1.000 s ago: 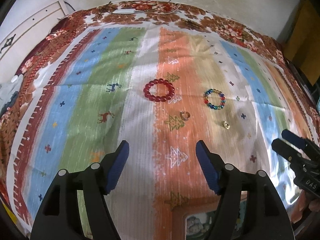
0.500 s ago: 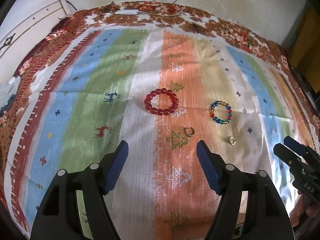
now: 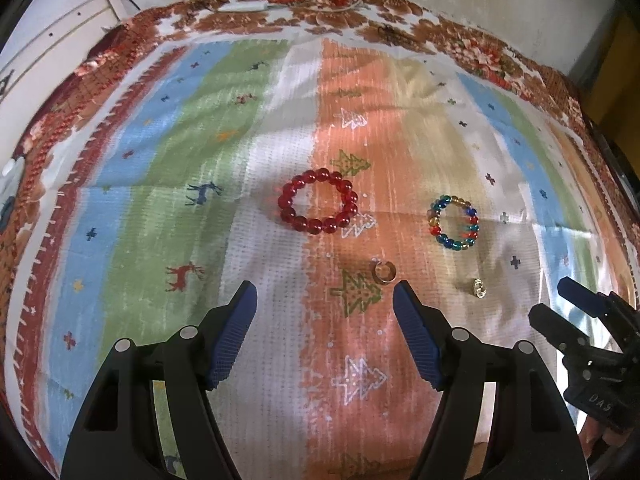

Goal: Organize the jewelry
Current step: 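Move both open tools forward toward the two small gold rings, then close left gripper on plain gold ring while right gripper closes on ornate gold ring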

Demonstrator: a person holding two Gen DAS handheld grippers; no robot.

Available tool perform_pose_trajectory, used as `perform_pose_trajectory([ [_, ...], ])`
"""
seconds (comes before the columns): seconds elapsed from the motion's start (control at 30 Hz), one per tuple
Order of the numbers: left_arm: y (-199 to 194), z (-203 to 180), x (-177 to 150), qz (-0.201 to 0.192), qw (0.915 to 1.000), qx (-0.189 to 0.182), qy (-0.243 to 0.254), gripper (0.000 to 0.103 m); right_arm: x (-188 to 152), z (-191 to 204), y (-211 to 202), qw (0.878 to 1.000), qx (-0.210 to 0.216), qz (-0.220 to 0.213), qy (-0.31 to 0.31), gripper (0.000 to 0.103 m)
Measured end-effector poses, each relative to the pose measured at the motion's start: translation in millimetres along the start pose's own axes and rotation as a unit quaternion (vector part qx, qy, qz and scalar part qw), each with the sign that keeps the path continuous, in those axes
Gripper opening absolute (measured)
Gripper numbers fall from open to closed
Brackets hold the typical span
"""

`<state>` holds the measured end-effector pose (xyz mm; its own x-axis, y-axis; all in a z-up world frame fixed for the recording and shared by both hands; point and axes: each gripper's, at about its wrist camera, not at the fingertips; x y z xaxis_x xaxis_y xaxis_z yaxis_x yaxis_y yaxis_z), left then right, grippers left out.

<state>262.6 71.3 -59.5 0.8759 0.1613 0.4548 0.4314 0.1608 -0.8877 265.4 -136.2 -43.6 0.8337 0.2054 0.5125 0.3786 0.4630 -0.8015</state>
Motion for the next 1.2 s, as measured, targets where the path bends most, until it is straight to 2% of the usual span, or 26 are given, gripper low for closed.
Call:
perform_pose_trajectory([
  [0.3,21,-8,8,0.030,0.9989,-0.035,-0.004,0.070,5,-8,16,1.000,0.006,0.017,0.013,0.067],
  [0.5,32,-20,11,0.043,0.9980,-0.045,0.009,0.070,7,-9,28,0.999,0.010,0.030,0.003,0.067],
  [0.93,59,-35,18,0.060,0.9970,-0.031,0.039,0.069,8,-12,50,0.998,0.013,0.053,-0.004,0.067],
  [1.03,63,-39,20,0.062,0.9966,-0.031,0.046,0.069,10,-14,49,0.999,0.000,0.041,0.003,0.067],
  [1.2,73,-49,22,0.075,0.9942,-0.034,0.069,0.068,13,-16,57,0.999,0.004,0.049,0.003,0.067],
])
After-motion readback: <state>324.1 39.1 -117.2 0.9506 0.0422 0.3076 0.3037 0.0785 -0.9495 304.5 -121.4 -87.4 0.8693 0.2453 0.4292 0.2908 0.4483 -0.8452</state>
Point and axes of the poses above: each gripper's, at about its wrist camera, not at the fingertips, and y roughly the way its jaws point, z to its left, x to its top, and after that the axes turned 13 degrees about x, right-handed
